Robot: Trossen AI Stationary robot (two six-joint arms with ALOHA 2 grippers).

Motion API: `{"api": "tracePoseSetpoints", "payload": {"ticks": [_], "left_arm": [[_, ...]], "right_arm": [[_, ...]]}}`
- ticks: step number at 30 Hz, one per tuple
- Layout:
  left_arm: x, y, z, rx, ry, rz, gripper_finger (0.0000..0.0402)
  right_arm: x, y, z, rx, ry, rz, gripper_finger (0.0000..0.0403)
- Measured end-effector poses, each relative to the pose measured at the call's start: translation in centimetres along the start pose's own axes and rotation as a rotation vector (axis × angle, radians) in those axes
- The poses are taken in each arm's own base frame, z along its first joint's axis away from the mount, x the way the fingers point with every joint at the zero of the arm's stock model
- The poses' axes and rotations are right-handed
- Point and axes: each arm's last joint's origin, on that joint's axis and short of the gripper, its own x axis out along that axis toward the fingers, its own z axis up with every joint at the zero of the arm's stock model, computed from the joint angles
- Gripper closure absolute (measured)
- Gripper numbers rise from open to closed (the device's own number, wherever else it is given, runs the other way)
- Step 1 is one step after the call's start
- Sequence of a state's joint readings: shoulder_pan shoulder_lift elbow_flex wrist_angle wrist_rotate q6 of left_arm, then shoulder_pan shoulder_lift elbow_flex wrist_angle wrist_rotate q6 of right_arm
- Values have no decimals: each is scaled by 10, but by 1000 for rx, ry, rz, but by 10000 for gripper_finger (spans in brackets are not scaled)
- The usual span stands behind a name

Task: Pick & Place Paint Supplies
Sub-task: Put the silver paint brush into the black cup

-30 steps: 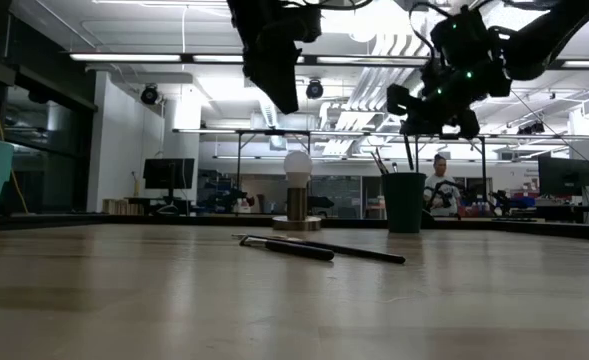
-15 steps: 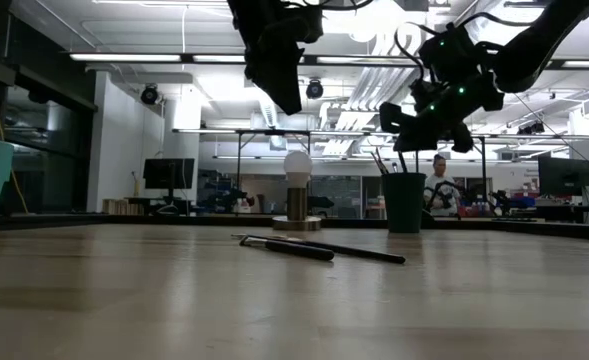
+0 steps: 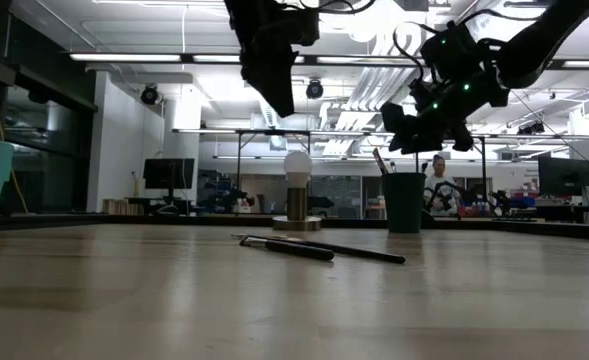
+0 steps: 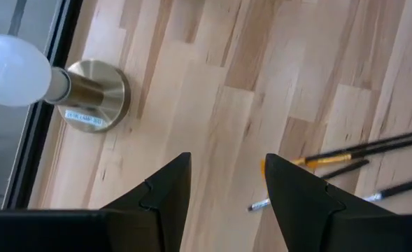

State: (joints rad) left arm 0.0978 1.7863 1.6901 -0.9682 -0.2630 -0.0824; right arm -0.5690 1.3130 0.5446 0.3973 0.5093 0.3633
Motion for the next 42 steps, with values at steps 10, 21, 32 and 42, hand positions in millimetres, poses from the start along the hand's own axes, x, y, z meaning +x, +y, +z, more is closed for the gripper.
{"api": "tracePoseSetpoints", "payload": {"ticks": [10,21,32,42], "left_arm": [[24,-6,-24,204,135,-151,225],[78,-8,-75,408,226,-293,225],[105,6,-88,526,154,-316,225],[120,1,-92,733,157,-359,225]], "right_arm": [[-40,-8,19,32,121,224,234],[-80,-20,39,74,106,398,238],[-86,-21,38,98,144,456,238],[-86,-21,37,96,157,459,238]]}}
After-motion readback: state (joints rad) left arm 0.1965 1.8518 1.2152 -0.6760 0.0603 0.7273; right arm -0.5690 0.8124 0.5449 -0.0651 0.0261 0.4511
